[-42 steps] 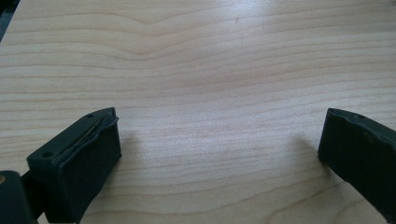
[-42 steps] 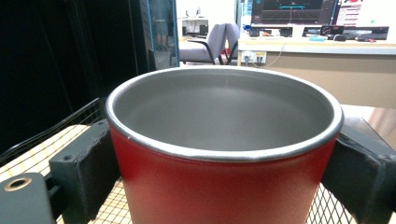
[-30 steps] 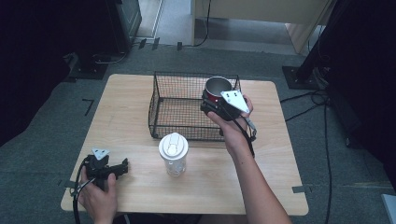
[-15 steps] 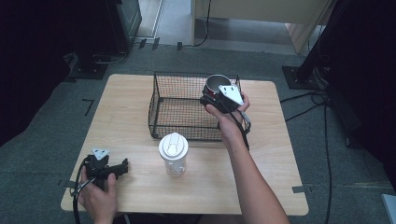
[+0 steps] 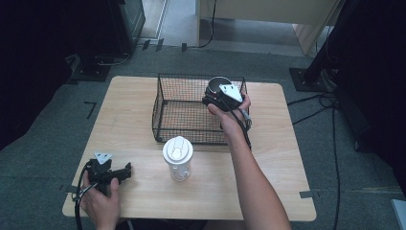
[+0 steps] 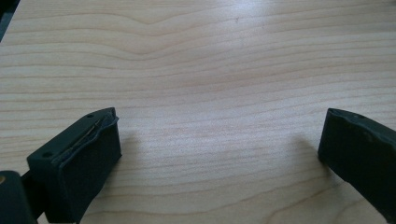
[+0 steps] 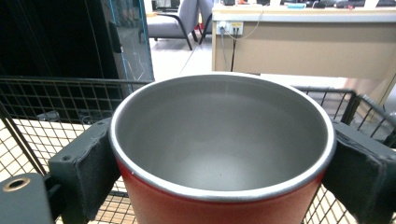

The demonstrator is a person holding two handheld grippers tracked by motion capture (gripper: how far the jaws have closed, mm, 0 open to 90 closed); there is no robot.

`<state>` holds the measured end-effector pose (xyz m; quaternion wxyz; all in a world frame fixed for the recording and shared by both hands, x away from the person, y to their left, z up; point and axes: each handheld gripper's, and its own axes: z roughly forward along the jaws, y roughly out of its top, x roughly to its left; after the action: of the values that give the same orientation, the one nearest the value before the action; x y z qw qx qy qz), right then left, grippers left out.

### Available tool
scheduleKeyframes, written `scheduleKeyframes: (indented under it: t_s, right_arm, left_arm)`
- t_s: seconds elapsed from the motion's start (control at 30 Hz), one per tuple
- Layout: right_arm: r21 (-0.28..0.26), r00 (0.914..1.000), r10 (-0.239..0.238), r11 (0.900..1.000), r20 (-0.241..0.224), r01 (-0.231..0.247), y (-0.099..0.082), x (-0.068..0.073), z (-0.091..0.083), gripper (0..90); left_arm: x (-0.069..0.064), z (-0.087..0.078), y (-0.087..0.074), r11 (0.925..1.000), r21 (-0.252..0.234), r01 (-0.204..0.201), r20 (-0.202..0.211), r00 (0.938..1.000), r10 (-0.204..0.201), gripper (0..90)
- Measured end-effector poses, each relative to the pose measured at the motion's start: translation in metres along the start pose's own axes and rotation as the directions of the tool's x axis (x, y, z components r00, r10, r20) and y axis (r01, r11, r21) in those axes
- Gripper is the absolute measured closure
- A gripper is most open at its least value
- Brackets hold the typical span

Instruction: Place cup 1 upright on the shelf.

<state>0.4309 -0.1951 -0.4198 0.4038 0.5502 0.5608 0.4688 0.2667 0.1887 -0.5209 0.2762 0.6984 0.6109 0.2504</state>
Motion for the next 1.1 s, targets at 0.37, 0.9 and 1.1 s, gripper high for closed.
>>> scheduleKeyframes:
  t_s: [0.37,0.9,1.1]
  right_arm:
    - [0.043,0.9996,-0.021,0.9989,0.021,0.020,-0.010,0.000,0.012,6.9]
    - [0.079,0.9988,-0.017,0.9966,-0.046,0.021,-0.016,0.013,0.014,6.2]
    - [0.029,0.9970,-0.013,0.9995,-0.076,0.015,-0.008,0.012,0.006,2.7]
  left_arm:
    - [0.000,0.000,0.000,1.0000,0.000,0.000,0.000,1.0000,0.000,0.0]
    - [0.000,0.000,0.000,1.0000,0.000,0.000,0.000,1.0000,0.000,0.0]
    - [0.000,0.000,0.000,1.0000,0.000,0.000,0.000,1.0000,0.000,0.0]
